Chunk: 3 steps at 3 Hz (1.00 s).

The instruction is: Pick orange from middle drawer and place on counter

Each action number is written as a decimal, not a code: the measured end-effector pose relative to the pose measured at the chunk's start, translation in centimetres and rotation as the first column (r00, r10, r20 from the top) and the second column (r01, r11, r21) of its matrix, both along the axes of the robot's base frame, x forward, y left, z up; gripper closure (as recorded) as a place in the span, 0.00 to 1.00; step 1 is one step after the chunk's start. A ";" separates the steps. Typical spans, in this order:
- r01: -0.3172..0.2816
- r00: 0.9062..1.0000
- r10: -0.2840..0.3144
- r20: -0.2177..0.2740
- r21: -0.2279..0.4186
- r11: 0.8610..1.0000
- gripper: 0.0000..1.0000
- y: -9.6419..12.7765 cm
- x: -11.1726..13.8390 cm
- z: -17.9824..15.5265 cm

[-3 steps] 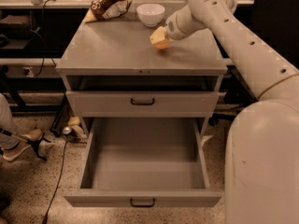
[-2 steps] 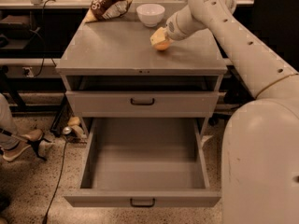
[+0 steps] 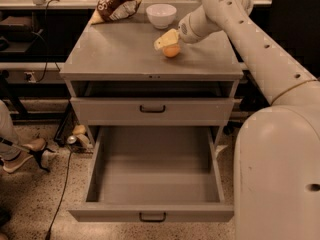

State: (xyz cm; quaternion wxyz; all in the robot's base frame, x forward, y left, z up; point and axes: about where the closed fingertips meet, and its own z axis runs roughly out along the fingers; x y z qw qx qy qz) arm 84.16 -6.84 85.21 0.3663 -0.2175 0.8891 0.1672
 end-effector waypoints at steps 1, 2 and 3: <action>0.010 1.000 -0.010 0.000 0.016 1.000 0.00 -1.3 -0.3 0.4; 0.056 0.998 -0.057 0.011 0.053 0.997 0.00 -4.6 -1.6 1.2; 0.110 0.994 -0.112 0.015 0.095 0.989 0.00 -8.1 -3.3 1.3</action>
Offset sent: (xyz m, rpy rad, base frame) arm -0.0409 -0.1050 0.0240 0.0984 -0.0356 -0.1382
